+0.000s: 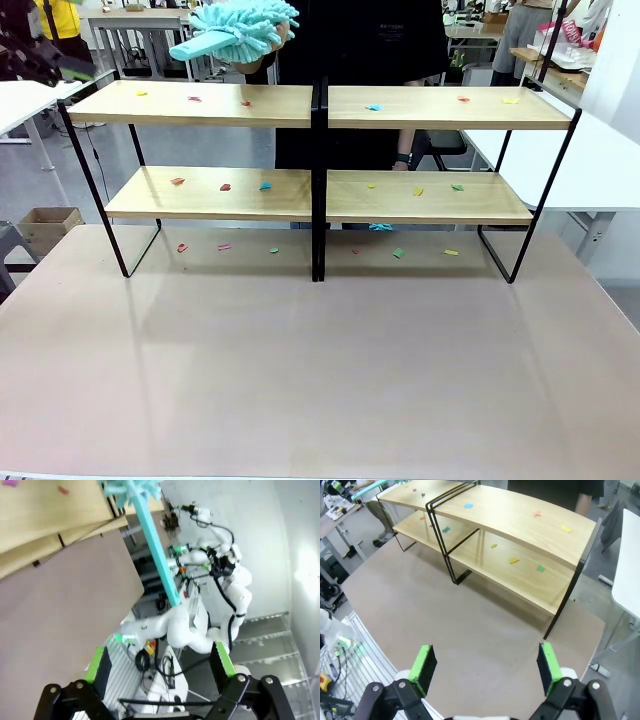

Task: Clean the shelves.
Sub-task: Pick up the Duster when the human hands it over.

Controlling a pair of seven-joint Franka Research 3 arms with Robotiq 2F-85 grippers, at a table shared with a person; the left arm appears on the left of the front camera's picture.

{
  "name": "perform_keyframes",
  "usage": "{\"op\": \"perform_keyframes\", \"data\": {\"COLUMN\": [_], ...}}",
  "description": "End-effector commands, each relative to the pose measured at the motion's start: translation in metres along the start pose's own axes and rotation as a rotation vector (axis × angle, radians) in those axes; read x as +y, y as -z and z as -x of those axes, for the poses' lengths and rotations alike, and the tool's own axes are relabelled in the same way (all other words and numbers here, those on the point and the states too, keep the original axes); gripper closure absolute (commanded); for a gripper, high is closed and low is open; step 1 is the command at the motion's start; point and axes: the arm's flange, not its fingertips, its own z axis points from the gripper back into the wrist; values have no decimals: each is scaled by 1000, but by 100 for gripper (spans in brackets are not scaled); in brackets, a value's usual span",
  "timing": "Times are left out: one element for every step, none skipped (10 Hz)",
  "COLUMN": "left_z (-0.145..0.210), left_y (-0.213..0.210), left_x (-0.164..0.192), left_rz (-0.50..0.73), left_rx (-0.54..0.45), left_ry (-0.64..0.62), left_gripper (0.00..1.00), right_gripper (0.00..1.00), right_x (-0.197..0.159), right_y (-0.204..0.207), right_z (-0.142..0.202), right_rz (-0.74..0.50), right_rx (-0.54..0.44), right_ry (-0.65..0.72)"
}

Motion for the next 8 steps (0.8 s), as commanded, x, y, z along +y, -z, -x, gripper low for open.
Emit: {"op": "perform_keyframes", "data": {"left_z": [-13, -28, -45, -66, -85, -102, -114, -122], "left_y": [27, 39, 44, 48, 56, 63, 70, 79], "left_x": [13, 17, 22, 23, 29, 32, 35, 37], "left_rz": [22, 31, 24, 67, 121, 175, 215, 211], "left_rx": [99, 124, 127, 117, 65, 18, 4, 13], "left_ry": [-69, -98, -128, -146, -146, -149, -153, -158], "left_gripper": [0, 0, 0, 0, 0, 0, 0, 0], "right_gripper": [0, 0, 0, 0, 0, 0, 0, 0], "right_x": [-2, -2, -2, -2, -2, -2, -2, -2], "right_y": [1, 1, 1, 1, 1, 1, 1, 1], "right_z": [1, 1, 1, 1, 1, 1, 1, 1], "right_rz": [-4, -4, -4, -4, -4, -4, -4, -4], "right_rx": [-5, -5, -5, -5, -5, -5, -5, -5], "right_ry": [-12, -12, -12, -12, -12, -12, -12, -12]}}
